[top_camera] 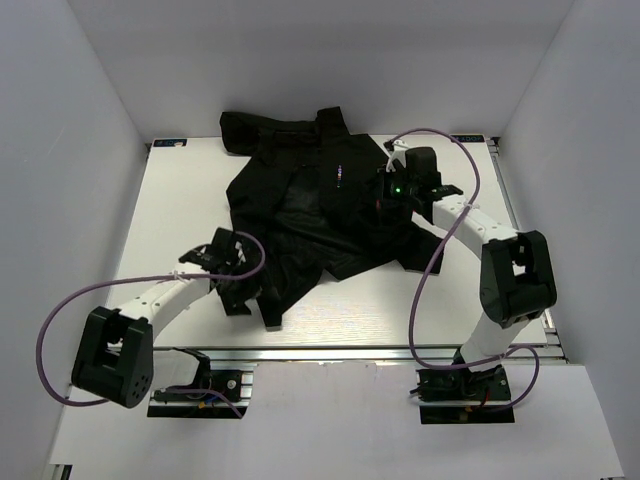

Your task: Zip up the jacket

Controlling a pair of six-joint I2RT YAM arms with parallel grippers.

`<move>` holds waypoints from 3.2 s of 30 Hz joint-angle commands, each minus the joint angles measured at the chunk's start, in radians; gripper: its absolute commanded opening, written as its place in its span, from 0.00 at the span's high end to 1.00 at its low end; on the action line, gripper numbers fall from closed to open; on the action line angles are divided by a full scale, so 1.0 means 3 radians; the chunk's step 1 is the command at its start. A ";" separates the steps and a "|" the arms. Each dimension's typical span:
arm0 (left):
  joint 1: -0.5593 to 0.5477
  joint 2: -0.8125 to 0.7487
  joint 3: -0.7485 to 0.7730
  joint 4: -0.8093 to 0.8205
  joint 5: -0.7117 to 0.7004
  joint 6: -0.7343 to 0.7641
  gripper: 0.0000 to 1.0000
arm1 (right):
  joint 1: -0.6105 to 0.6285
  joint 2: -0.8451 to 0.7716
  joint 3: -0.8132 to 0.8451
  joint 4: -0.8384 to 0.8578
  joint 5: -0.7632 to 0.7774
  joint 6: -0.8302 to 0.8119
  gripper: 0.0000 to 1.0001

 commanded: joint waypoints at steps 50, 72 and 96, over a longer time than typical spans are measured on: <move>-0.0410 -0.0234 -0.0636 0.0602 -0.0026 0.0172 0.39 | 0.0019 -0.0710 -0.0874 0.0412 -0.0480 0.0093 1.00; -0.0410 -0.0132 -0.0902 0.1022 0.0435 0.0289 0.54 | 0.0019 -0.0756 -0.0930 0.0422 -0.0408 0.0124 1.00; -0.0410 -0.0566 -0.0203 0.1998 0.0955 0.0438 1.00 | 0.0034 -0.1430 -0.1512 0.0815 -0.2093 -0.0030 1.00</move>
